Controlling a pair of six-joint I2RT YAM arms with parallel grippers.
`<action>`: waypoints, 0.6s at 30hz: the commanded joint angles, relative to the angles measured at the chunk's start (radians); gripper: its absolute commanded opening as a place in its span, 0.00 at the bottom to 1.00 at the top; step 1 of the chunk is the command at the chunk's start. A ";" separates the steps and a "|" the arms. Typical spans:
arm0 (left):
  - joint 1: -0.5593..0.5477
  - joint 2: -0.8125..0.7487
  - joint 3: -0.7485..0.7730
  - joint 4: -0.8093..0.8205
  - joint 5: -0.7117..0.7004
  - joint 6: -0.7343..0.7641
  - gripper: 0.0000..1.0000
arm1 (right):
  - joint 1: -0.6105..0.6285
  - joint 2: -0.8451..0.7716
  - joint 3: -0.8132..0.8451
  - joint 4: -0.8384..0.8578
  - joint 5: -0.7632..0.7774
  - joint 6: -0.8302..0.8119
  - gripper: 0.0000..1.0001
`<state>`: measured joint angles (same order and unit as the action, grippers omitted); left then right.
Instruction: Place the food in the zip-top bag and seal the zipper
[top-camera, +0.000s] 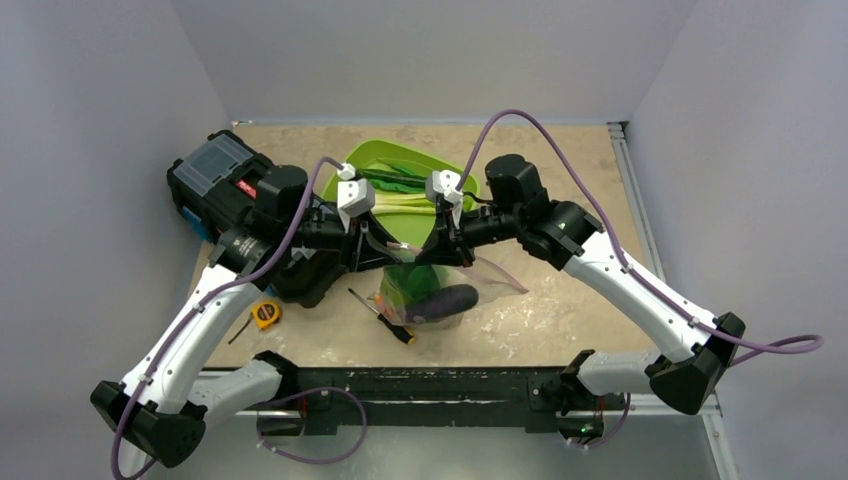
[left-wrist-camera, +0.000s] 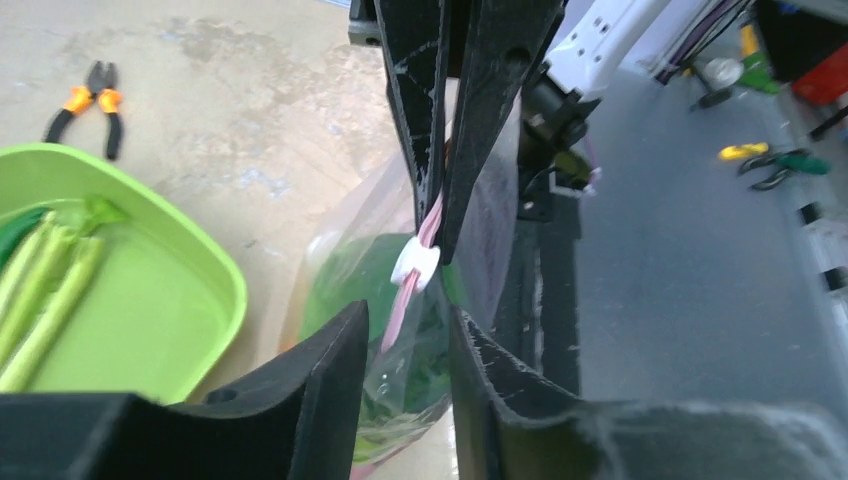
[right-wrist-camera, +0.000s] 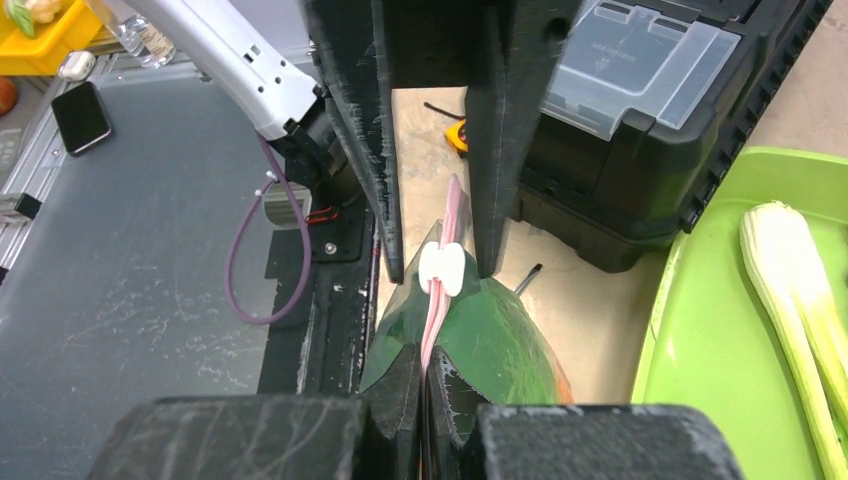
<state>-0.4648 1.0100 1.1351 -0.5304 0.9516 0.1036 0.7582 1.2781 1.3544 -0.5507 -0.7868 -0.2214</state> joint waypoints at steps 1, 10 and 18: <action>0.005 0.025 0.079 0.011 0.119 0.022 0.23 | -0.005 -0.005 0.044 0.011 -0.014 -0.010 0.00; 0.005 0.008 0.101 -0.101 0.062 0.084 0.13 | -0.005 -0.009 0.054 0.005 0.002 -0.010 0.00; 0.003 0.025 0.124 -0.136 0.015 0.081 0.00 | -0.003 -0.006 0.062 -0.003 0.038 -0.008 0.00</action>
<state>-0.4648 1.0336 1.2106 -0.6476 0.9802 0.1635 0.7586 1.2781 1.3605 -0.5583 -0.7738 -0.2214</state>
